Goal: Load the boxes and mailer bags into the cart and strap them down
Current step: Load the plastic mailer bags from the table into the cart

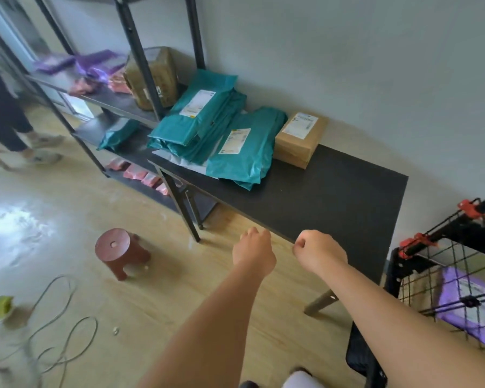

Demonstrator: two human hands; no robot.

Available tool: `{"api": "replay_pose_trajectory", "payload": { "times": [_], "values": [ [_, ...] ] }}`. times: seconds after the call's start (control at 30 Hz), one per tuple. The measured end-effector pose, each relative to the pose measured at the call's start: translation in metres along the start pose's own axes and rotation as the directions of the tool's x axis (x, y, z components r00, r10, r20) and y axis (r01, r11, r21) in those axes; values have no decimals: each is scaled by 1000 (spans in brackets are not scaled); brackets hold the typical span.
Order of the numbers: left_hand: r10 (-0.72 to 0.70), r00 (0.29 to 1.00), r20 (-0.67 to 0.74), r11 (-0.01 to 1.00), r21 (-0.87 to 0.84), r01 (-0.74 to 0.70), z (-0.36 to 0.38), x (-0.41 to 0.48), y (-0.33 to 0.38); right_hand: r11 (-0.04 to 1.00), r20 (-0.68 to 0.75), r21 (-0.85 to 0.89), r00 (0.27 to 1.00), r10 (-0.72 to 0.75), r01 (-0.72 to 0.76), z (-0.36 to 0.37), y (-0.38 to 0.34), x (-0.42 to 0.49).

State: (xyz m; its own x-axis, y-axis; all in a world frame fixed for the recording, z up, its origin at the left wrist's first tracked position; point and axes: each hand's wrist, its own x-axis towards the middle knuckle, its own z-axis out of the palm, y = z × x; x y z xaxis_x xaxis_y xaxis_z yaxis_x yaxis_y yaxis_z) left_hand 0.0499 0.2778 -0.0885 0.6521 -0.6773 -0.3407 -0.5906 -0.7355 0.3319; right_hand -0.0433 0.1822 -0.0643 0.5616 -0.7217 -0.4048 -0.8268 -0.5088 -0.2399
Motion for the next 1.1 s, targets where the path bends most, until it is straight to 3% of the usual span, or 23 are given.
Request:
{"api": "replay_pose_trajectory", "payload": {
  "times": [0.27,0.77,1.1],
  "values": [
    [-14,995,-99,999,-30,11,-22,38,-30,996,-5,84,1000,-7,7,-4,-42,45],
    [1,959,-283,1000,3,-1,-126,201,-55,989,-53,126,996,-75,81,-72,-148,196],
    [-63,872,-485,998,-54,42,-184,282,-81,919,-16,381,995,-99,98,-94,-210,268]
  ]
}}
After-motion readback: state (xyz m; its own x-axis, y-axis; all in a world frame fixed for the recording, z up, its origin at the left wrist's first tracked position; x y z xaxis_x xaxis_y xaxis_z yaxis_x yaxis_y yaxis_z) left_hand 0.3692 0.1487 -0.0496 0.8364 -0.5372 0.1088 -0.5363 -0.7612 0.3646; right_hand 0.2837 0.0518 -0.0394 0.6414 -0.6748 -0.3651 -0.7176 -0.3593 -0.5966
